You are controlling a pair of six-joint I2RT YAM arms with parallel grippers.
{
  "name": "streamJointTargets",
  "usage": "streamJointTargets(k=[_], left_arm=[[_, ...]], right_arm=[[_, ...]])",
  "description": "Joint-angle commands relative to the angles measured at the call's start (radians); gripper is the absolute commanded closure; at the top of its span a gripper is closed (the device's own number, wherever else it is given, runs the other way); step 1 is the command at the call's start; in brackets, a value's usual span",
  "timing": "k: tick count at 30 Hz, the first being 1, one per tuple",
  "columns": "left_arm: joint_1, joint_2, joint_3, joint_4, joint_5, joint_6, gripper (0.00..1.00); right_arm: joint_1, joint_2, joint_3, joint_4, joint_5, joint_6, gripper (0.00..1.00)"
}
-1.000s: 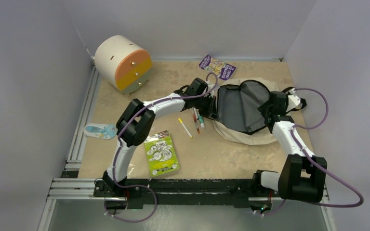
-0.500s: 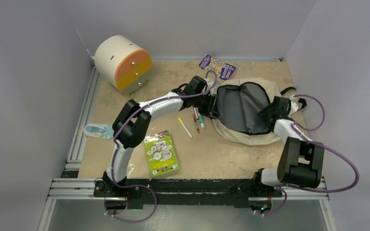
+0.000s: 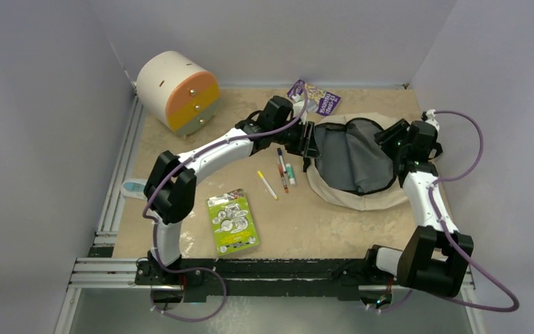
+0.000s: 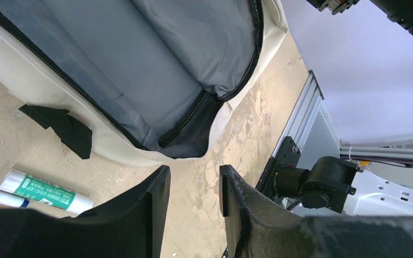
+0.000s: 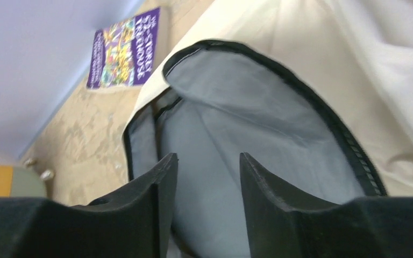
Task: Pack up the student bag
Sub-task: Pick up the book from the center of the board.
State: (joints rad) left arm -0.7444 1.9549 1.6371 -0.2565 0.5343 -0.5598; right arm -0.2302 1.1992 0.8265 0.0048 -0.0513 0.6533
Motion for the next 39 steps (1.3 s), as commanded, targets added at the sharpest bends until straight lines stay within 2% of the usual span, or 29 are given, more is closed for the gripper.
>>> streamJointTargets(k=[1,4,11,17,20,25,32,39], left_arm=[[0.011,-0.034,0.002,0.000,-0.008,0.028,0.62],[0.026,-0.054,-0.013,-0.001,-0.026,0.026,0.62],[0.088,-0.115,-0.072,0.002,-0.067,0.018,0.62],[0.260,-0.213,-0.237,0.033,-0.001,-0.033,0.62],[0.316,-0.242,-0.266,0.014,-0.032,-0.011,0.62],[0.345,-0.250,-0.233,-0.021,-0.081,0.035,0.63],[0.385,-0.273,-0.247,-0.039,-0.140,0.045,0.63],[0.383,-0.397,-0.293,-0.063,-0.271,0.031,0.60]], right_arm=[[0.000,0.088,0.062,0.111,-0.224,-0.038,0.55],[0.000,0.167,0.098,0.143,-0.263,-0.037,0.59],[-0.001,0.400,0.202,0.182,-0.268,-0.049,0.60],[0.000,0.557,0.291,0.147,-0.100,-0.039,0.57],[0.000,0.581,0.304,0.138,-0.055,-0.036,0.56],[0.006,0.514,0.311,0.125,-0.079,-0.043,0.52],[0.026,0.241,0.270,0.093,-0.162,-0.044,0.47],[0.160,0.025,0.210,0.006,-0.175,-0.018,0.45]])
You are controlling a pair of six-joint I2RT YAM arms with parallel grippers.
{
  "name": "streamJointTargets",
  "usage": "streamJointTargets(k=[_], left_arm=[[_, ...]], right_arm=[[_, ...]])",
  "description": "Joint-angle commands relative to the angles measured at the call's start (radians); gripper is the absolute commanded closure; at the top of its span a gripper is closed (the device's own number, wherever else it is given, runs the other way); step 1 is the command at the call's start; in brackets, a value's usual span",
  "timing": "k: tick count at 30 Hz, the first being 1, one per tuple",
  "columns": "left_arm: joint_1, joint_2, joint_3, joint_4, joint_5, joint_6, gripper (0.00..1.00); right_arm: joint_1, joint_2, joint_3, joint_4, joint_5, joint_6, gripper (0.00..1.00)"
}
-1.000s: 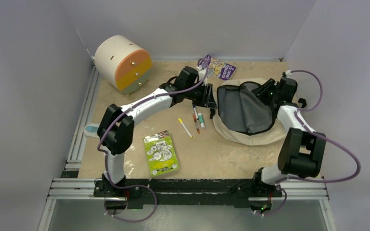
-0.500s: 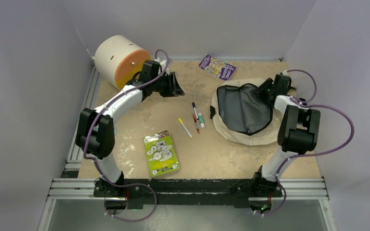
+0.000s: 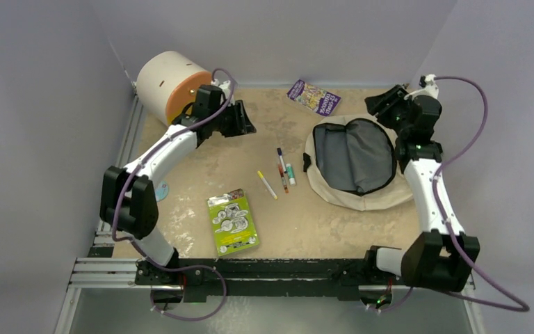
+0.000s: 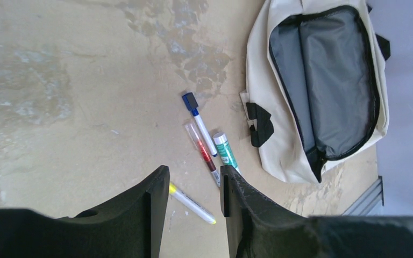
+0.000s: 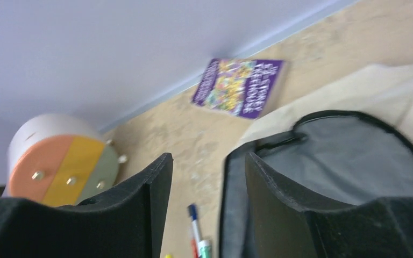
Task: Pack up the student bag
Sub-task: Pick up the book from the center of the board.
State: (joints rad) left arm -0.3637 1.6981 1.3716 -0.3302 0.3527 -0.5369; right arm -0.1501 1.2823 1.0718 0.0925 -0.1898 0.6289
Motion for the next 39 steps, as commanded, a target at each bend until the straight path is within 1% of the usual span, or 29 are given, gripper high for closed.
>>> streamJointTargets(k=[1,5,12,15,18,24,26,29,31,33,35,36,38,39], left_arm=[[0.003,-0.172,-0.046,-0.002,-0.109,-0.005,0.58],[0.003,-0.343,-0.176,-0.052,-0.156,-0.053,0.43],[0.005,-0.584,-0.294,-0.309,-0.335,-0.143,0.22],[0.005,-0.663,-0.331,-0.398,-0.385,-0.186,0.19],[0.006,-0.729,-0.373,-0.440,-0.359,-0.204,0.18],[0.005,-0.830,-0.457,-0.480,-0.287,-0.269,0.16],[0.005,-0.854,-0.471,-0.490,-0.290,-0.276,0.16],[0.005,-0.878,-0.466,-0.526,-0.313,-0.286,0.16],[0.005,-0.892,-0.456,-0.554,-0.324,-0.297,0.16],[0.005,-0.901,-0.461,-0.562,-0.328,-0.308,0.16],[0.005,-0.902,-0.466,-0.558,-0.337,-0.318,0.16],[0.005,-0.899,-0.466,-0.558,-0.347,-0.324,0.16],[0.005,-0.888,-0.466,-0.555,-0.374,-0.337,0.16],[0.005,-0.879,-0.468,-0.549,-0.379,-0.341,0.16]], right_arm=[[0.118,-0.080,-0.034,-0.114,-0.032,0.003,0.45],[0.226,-0.155,-0.050,-0.186,-0.030,-0.010,0.42],[0.401,-0.251,-0.105,-0.264,-0.026,-0.008,0.34],[0.464,-0.280,-0.152,-0.270,-0.019,0.003,0.32],[0.481,-0.300,-0.182,-0.285,-0.004,-0.006,0.30],[0.481,-0.341,-0.167,-0.329,0.126,-0.036,0.24],[0.480,-0.355,-0.174,-0.317,0.182,-0.044,0.22],[0.481,-0.372,-0.197,-0.283,0.255,-0.032,0.21],[0.480,-0.375,-0.203,-0.265,0.250,-0.024,0.21],[0.480,-0.359,-0.193,-0.263,0.226,-0.028,0.17],[0.481,-0.333,-0.174,-0.268,0.183,-0.079,0.14],[0.481,-0.324,-0.179,-0.255,0.157,-0.101,0.12],[0.480,-0.300,-0.193,-0.207,0.103,-0.093,0.10],[0.481,-0.279,-0.187,-0.192,0.110,-0.102,0.10]])
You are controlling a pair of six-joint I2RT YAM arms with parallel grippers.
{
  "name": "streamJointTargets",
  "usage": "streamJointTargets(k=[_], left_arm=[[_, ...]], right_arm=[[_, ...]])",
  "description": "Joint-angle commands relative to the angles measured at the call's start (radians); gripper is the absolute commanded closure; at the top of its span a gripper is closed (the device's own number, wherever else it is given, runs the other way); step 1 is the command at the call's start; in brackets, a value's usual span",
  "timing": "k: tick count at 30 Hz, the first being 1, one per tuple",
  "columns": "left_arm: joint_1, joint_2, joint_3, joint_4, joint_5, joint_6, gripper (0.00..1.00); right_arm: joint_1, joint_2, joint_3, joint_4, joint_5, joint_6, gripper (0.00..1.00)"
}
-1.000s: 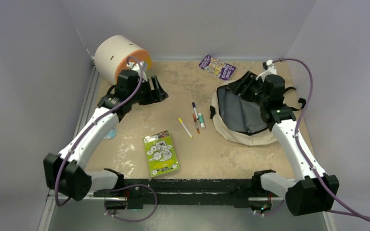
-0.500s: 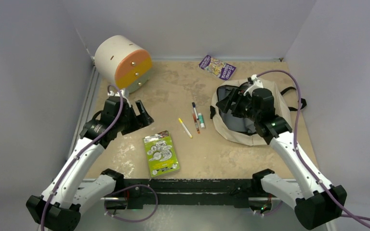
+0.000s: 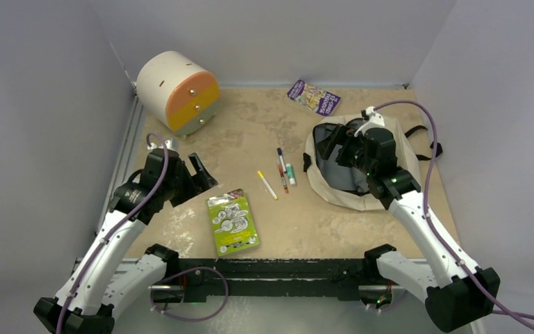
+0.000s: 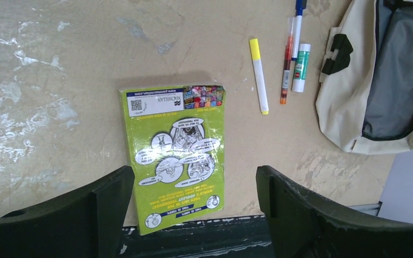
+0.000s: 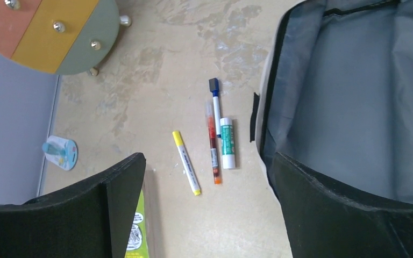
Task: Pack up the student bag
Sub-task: Pick up the book from the center of the board.
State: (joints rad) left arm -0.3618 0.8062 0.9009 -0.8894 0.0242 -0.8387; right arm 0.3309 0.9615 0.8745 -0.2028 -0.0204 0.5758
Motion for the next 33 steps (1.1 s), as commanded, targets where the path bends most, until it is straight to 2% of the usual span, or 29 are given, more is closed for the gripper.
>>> streamJointTargets(k=[1,5,8,16,24,29,33], left_arm=[[0.003,0.023,-0.004,0.016,-0.048,-0.049,0.16],[0.003,0.074,-0.050,0.035,-0.029,-0.091,0.17],[0.003,0.094,-0.094,0.032,-0.029,-0.137,0.17],[0.003,0.103,-0.207,0.064,-0.030,-0.234,0.17],[0.002,0.135,-0.263,0.127,-0.029,-0.182,0.17],[0.001,0.137,-0.324,0.198,0.034,-0.162,0.17],[0.001,0.157,-0.370,0.251,0.079,-0.165,0.18]], right_arm=[[-0.001,0.067,0.018,0.108,-0.084,-0.058,0.09],[0.006,0.137,-0.019,0.194,-0.266,-0.040,0.09],[0.051,0.144,-0.048,0.266,-0.283,-0.018,0.08],[0.293,0.256,-0.049,0.339,-0.191,0.070,0.08],[0.523,0.425,-0.072,0.494,-0.121,0.195,0.08],[0.619,0.531,-0.073,0.548,-0.047,0.267,0.08],[0.648,0.577,-0.092,0.557,0.007,0.317,0.10]])
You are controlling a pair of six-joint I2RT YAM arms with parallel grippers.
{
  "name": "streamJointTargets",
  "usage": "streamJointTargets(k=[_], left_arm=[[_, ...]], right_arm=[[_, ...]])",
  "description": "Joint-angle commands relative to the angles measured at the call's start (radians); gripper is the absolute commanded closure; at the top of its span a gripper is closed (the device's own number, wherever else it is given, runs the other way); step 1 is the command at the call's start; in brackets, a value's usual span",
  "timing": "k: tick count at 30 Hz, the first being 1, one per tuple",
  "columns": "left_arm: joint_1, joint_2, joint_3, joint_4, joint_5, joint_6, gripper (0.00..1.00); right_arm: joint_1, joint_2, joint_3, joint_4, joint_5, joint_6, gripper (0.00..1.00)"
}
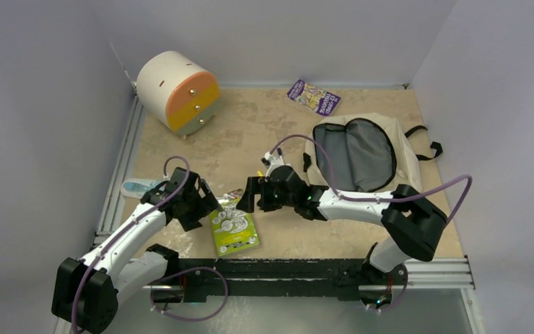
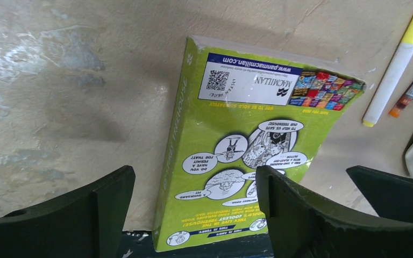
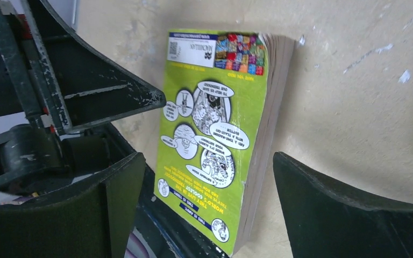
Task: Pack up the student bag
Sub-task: Pick up the book from the center of the board.
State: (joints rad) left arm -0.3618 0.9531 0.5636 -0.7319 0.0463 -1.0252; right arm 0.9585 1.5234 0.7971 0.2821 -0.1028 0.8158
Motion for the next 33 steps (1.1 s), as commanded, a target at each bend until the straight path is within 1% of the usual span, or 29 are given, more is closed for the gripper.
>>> streamJointTargets(k=[1,5,8,12,17,21,23,26,28,30,33], left_arm=[[0.001,0.012,-0.043,0.103,0.061,0.022,0.18],[0.000,0.003,-0.085,0.152,0.096,0.028,0.22],[-0.003,0.004,-0.114,0.182,0.121,0.025,0.25],[-0.010,0.011,-0.144,0.222,0.144,0.021,0.32],[-0.012,0.037,-0.155,0.293,0.155,0.011,0.40],[-0.011,0.086,-0.145,0.329,0.142,0.010,0.43],[-0.012,0.112,-0.142,0.357,0.144,0.010,0.44],[-0.011,0.150,-0.121,0.393,0.139,0.021,0.44],[-0.011,0.187,-0.084,0.401,0.117,0.037,0.44],[-0.011,0.230,-0.039,0.419,0.104,0.062,0.44],[-0.010,0.311,0.038,0.450,0.087,0.107,0.45]], right_arm=[[0.024,0.025,-0.018,0.067,0.097,0.085,0.11],[0.043,0.048,-0.053,0.075,0.100,0.116,0.14],[0.063,0.074,-0.072,0.091,0.096,0.133,0.18],[0.078,0.123,-0.062,0.100,0.089,0.137,0.26],[0.079,0.187,0.007,0.083,0.089,0.114,0.45],[0.079,0.199,0.025,0.071,0.092,0.099,0.53],[0.077,0.216,0.031,0.070,0.096,0.106,0.55],[0.066,0.251,0.061,0.064,0.097,0.063,0.56],[0.052,0.272,0.093,0.052,0.095,0.026,0.55],[0.026,0.294,0.126,0.039,0.094,-0.010,0.55],[-0.054,0.323,0.162,0.040,0.058,-0.049,0.55]])
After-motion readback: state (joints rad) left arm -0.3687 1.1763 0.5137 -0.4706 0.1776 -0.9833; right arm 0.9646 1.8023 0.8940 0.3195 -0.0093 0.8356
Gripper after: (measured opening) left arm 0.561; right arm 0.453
